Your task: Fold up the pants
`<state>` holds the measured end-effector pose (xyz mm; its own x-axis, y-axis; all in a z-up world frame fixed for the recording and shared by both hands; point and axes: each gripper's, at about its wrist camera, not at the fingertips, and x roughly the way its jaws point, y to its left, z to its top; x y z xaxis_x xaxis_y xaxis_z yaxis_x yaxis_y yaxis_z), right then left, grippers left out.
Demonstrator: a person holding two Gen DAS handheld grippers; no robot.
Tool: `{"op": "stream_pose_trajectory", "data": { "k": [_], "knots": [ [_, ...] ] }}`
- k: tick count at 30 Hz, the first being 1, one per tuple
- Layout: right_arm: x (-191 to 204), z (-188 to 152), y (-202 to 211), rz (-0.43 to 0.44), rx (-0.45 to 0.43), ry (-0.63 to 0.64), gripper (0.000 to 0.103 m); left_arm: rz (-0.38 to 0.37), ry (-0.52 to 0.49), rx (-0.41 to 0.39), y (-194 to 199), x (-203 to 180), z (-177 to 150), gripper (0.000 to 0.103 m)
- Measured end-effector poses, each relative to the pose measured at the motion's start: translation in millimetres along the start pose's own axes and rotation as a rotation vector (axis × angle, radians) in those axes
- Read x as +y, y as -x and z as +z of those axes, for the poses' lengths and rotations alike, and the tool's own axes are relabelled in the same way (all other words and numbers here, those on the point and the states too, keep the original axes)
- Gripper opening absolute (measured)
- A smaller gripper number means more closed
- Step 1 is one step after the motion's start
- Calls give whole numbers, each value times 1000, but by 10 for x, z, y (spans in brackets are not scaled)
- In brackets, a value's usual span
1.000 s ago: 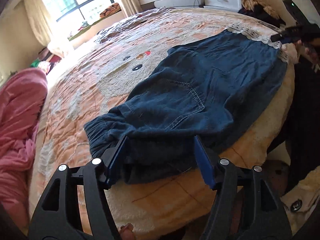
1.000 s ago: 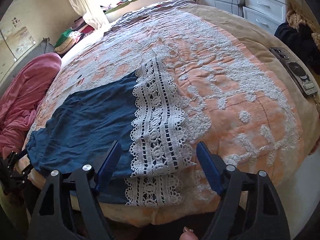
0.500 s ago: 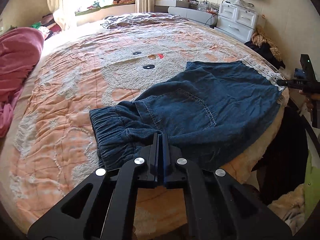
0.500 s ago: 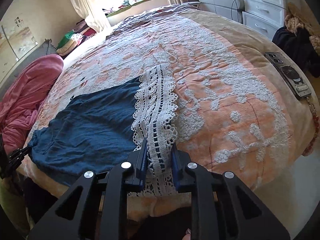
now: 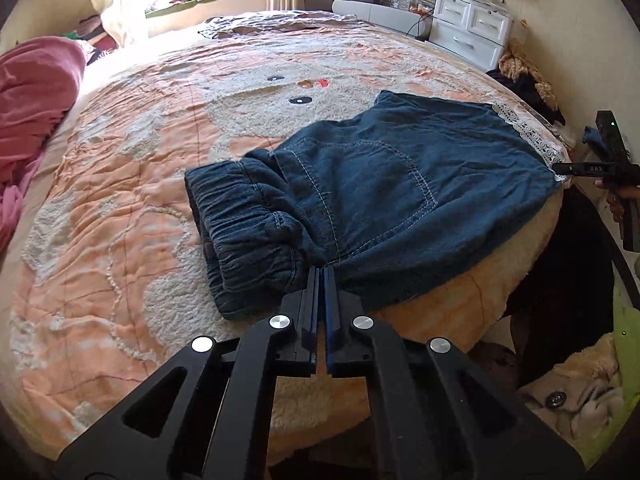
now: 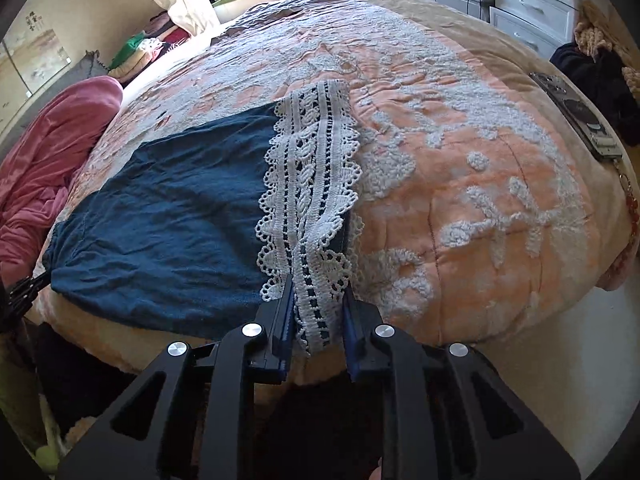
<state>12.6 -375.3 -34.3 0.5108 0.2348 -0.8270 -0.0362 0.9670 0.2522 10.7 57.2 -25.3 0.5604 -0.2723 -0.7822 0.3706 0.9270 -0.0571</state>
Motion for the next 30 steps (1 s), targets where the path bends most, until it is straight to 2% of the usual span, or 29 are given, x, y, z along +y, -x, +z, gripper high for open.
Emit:
{"op": "stream_pose_trajectory", "data": {
  "k": [3,6,8,10,11,13,14,16,19,22,23,26,28,30],
  "knots": [
    [-76,-7,34,-10,1,-45,42,-6,14,-4,-4,0,13,0],
    [-123,0,240,-12,-56,-56,43,-3,27,-12,105,15,41,1],
    [-101,11,439,7,-129,-50,47,5,34,-34,273,10,62,14],
    [3,34,571,24,-175,-10,48,68,24,-68,468,-48,128,43],
    [83,45,602,41,-189,17,48,93,10,-100,565,-98,184,47],
    [288,86,567,118,-192,69,49,118,-30,-132,623,-296,358,63],
    [399,121,502,160,-179,91,50,109,-71,-141,603,-441,451,64],
    [603,185,329,183,-148,121,52,63,-126,-163,481,-736,650,74],
    [786,216,49,146,-82,149,53,-63,-134,-146,100,-1079,872,75],
    [796,176,-179,66,-13,140,61,-123,-102,-40,-382,-1220,881,75],
    [776,158,-242,46,5,137,61,-110,-101,-2,-529,-1232,822,75],
    [715,104,-317,58,-5,119,62,-13,-99,139,-898,-1126,581,75],
    [729,83,-354,55,-9,127,69,-60,-55,114,-884,-976,489,76],
    [769,67,-372,63,-15,136,79,-67,-48,113,-867,-954,489,76]
  ]
}}
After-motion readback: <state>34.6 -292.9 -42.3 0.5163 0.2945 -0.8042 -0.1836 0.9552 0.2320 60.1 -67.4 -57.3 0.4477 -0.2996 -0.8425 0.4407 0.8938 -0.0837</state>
